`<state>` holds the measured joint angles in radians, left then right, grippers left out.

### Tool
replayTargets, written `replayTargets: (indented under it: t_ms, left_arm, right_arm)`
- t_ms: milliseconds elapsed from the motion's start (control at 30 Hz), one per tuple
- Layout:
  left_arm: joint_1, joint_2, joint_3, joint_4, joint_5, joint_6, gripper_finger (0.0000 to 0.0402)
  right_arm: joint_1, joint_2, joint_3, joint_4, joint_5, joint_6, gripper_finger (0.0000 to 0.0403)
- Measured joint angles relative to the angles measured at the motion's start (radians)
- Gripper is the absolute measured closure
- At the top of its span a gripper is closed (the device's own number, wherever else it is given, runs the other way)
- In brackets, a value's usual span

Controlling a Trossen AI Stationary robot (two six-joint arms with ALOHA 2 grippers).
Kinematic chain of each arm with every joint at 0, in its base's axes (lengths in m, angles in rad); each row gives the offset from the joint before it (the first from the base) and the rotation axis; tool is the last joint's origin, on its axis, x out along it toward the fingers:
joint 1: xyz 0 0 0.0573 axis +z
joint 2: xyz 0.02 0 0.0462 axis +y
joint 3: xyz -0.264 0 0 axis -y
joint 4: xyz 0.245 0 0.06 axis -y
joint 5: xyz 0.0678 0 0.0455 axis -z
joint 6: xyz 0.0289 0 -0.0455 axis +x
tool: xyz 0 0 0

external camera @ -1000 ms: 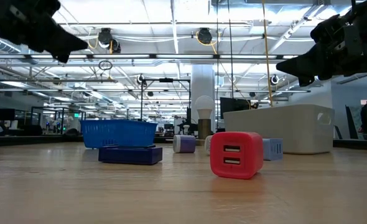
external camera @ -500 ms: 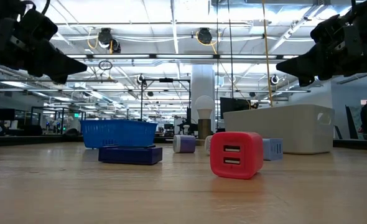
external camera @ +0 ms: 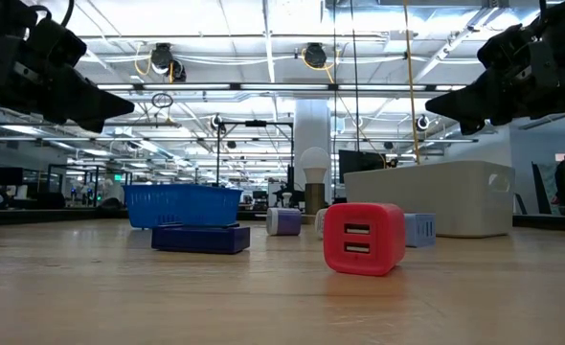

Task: Pick & Place Office items
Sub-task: Put the pink charger into the gray bin

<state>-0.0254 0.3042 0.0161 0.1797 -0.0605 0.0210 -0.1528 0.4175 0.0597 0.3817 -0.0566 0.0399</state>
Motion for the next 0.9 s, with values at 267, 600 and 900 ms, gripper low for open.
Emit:
replayTargets:
  t_ms: [267, 600, 900]
  left_arm:
    - [0.0, -0.045, 0.0, 0.02, 0.017, 0.004, 0.0397]
    - [-0.001, -0.176, 0.0, -0.079, 0.018, -0.033, 0.0398]
    - [-0.001, -0.187, 0.001, -0.163, 0.012, -0.026, 0.0395]
  right_arm:
    - [0.0, 0.0, 0.0, -0.01, 0.0, 0.0, 0.0399]
    - [0.0, 0.0, 0.0, -0.013, 0.0, 0.0, 0.0399]
    - [0.0, 0.0, 0.0, -0.006, 0.0, 0.001, 0.0399]
